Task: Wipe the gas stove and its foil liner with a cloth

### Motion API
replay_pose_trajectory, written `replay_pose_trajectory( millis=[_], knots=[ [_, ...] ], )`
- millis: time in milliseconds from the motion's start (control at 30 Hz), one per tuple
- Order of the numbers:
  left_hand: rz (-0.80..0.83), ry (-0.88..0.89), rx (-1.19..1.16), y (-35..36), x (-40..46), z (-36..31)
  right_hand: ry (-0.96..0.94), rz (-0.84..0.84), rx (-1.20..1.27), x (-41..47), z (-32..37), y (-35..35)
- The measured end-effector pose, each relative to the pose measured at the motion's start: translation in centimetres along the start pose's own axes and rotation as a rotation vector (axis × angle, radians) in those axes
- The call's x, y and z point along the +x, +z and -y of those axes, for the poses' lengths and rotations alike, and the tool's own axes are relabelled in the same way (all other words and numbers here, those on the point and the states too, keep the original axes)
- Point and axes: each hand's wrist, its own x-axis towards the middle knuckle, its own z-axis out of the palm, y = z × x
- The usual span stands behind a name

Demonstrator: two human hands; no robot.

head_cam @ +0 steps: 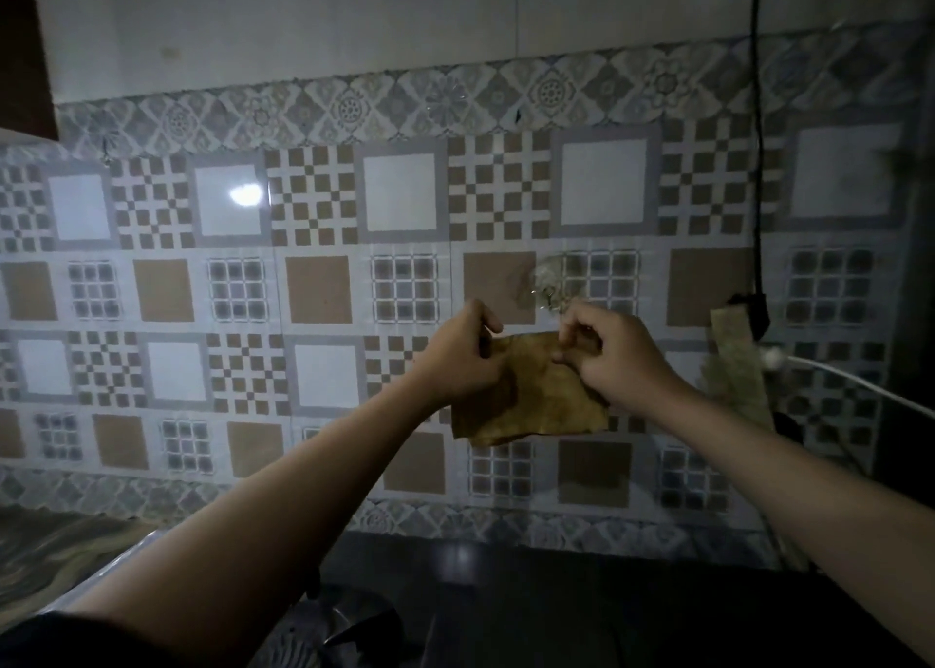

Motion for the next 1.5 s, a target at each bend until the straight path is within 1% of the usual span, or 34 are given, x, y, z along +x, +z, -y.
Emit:
replay_pose_trajectory(
  millis=[67,133,267,433,567,700,767,867,967,1100,1133,1233,1300,1367,1500],
  knots=[
    [-0.061,0.053,0.004,1.0,1.7,0.5,0.006,-0.01,-0.064,1.3,-1.7,0.0],
    [-0.059,0.103,0.041,2.0,3.7,1.2,0.056,-0.023,-0.131,2.7,-3.2,0.1],
    [-0.09,0.077,0.139,4.0,8.5,2.7,0.173,-0.034,-0.216,5.8,-6.3,0.6],
    [-0.065,0.07,0.291,5.8,13.8,3.6,0.218,-0.055,-0.356,9.2,-9.7,1.8],
    [-0.067,0.037,0.287,7.0,16.3,4.6,0.277,-0.081,-0.403,11.0,-11.3,2.6],
    [-0.039,0.008,0.271,8.1,17.1,5.6,0.319,-0.126,-0.384,11.5,-12.6,3.8],
    [0.013,0.02,0.279,8.6,16.8,5.9,0.349,-0.129,-0.34,11.2,-13.0,4.4],
    [0.06,0.001,0.213,9.4,16.3,6.4,0.389,-0.148,-0.245,10.7,-13.2,5.0],
    [0.059,-0.079,0.085,10.2,15.7,6.1,0.477,-0.117,-0.101,10.0,-12.7,5.5],
    [0.097,-0.163,0.025,10.3,15.2,5.7,0.658,-0.103,0.226,10.1,-12.4,6.2],
    [0.117,-0.178,0.035,10.2,15.1,5.6,0.692,-0.109,0.237,10.2,-12.6,6.2],
    [0.146,-0.245,0.167,9.7,14.6,5.2,0.743,-0.14,0.043,10.3,-12.5,6.0],
    [0.151,-0.242,0.255,9.1,14.1,4.7,0.772,-0.188,-0.019,10.0,-12.1,5.4],
    [0.183,-0.243,0.23,8.5,13.6,4.2,0.776,-0.194,-0.032,9.6,-11.3,4.6],
    [0.187,-0.265,0.16,6.8,12.4,2.7,0.729,-0.2,-0.099,9.1,-8.8,3.2]
  ],
)
